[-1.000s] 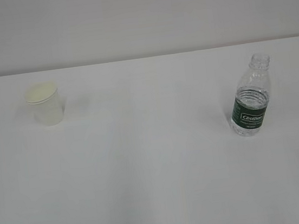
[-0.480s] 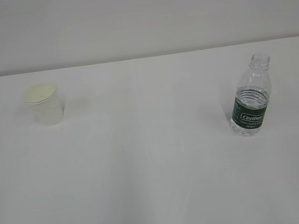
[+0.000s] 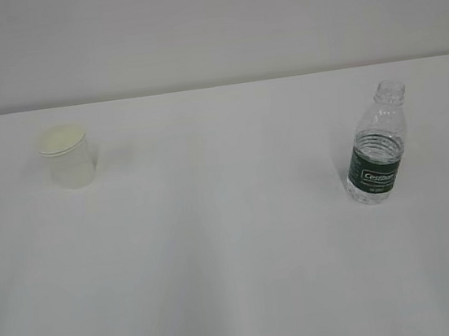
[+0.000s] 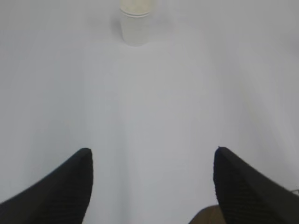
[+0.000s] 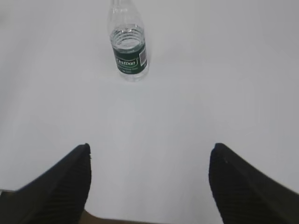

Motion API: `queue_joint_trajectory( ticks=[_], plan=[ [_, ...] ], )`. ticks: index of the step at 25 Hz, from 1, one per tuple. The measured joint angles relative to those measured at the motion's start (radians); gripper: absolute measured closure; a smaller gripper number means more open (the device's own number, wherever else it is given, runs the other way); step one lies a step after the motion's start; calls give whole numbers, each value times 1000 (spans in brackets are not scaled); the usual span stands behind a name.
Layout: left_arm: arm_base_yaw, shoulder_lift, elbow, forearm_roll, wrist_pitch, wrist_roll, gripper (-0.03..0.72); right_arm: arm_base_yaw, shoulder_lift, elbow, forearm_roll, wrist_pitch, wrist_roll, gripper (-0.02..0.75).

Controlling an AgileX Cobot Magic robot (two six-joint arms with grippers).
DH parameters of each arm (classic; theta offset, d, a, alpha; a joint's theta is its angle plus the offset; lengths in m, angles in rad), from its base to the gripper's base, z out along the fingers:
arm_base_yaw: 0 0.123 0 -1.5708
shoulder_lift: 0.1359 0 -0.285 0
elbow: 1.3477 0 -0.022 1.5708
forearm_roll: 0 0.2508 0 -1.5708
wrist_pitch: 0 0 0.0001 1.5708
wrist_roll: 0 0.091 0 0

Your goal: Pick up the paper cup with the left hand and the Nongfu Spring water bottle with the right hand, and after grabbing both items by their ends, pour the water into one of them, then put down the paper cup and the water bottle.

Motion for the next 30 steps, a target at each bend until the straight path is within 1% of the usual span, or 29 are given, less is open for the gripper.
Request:
queue_joint_trajectory(
  ticks=[13, 17, 22, 27, 30],
  plan=[
    [0, 170, 0, -1, -283, 7, 113, 0, 100, -9, 2, -210, -11, 150],
    [0, 212, 0, -1, -348, 24, 114, 0, 108, -9, 2, -280, -48, 150],
    [0, 245, 0, -1, -408, 46, 133, 0, 141, -8, 2, -332, -58, 150],
    [0, 273, 0, -1, -451, 59, 145, 0, 158, 72, 16, -480, -67, 150],
    [0, 304, 2, -1, -461, 61, 148, 0, 162, 122, 23, -541, -73, 150]
  ],
)
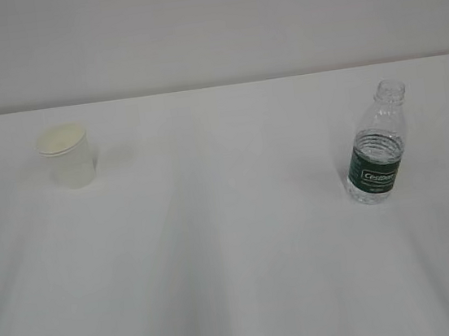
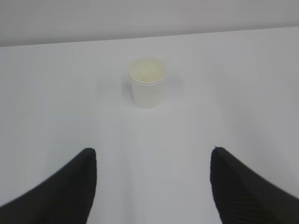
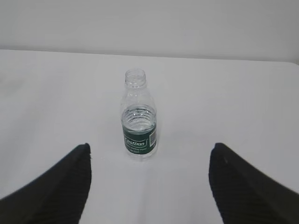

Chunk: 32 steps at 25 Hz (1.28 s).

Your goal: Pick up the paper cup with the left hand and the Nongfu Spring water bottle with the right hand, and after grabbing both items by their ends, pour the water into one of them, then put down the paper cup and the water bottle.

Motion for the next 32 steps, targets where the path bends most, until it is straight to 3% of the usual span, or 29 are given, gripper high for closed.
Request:
queue_joint_trajectory(
  ticks=[12, 23, 32],
  plan=[
    [0, 47, 98, -23, -172, 5, 155, 0, 24, 41, 4, -119, -38, 150],
    [0, 215, 98, -25, -231, 7, 166, 0, 271, 42, 16, -278, -44, 150],
    [0, 394, 98, -34, -412, 9, 167, 0, 456, 42, 19, -396, -45, 150]
  ],
)
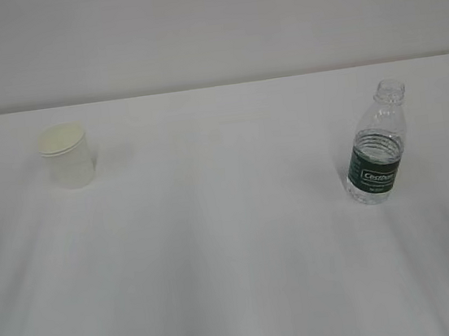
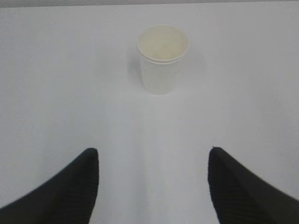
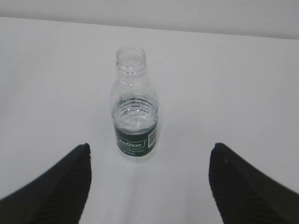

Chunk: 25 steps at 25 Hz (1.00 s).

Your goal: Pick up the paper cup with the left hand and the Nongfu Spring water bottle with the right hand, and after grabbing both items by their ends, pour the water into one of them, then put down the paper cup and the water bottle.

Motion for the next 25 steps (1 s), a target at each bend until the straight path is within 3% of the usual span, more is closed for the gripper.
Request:
queue_joint_trajectory(
  ticks=[6, 16, 20, 25],
  plan=[
    [0, 87, 0, -9, -81, 0, 190, 0, 53, 0, 0, -87, 4, 150],
    [-107, 224, 2, -5, -128, 0, 202, 0, 194, 80, 0, -360, 65, 150],
    [-108, 262, 70, -26, -242, -17, 202, 0, 244, 110, 0, -428, 88, 150],
    [-108, 267, 198, 5, -479, -141, 202, 0, 288, 172, 0, -563, 125, 150]
  ],
)
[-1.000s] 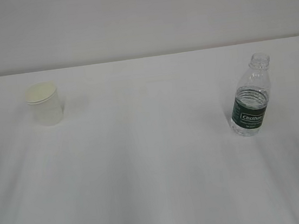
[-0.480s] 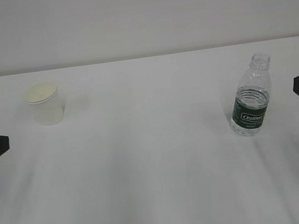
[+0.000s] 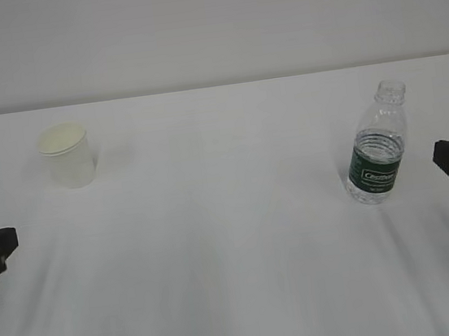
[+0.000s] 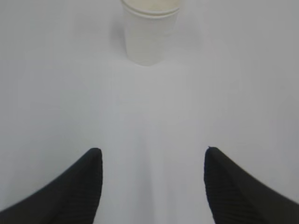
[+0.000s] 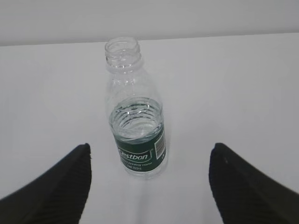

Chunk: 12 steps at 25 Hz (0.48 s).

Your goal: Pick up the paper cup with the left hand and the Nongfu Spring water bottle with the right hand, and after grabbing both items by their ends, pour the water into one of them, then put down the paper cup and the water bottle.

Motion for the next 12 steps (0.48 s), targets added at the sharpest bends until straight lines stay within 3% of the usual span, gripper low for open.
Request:
queue_joint_trajectory(
  ticks=[6, 12],
  plan=[
    [0, 0, 150, 233, -266, -179, 202, 0, 94, 85, -85, -197, 44, 150],
    [0, 4, 224, 336, -390, -207, 204, 0, 228, 144, -198, -398, 54, 150]
  ],
)
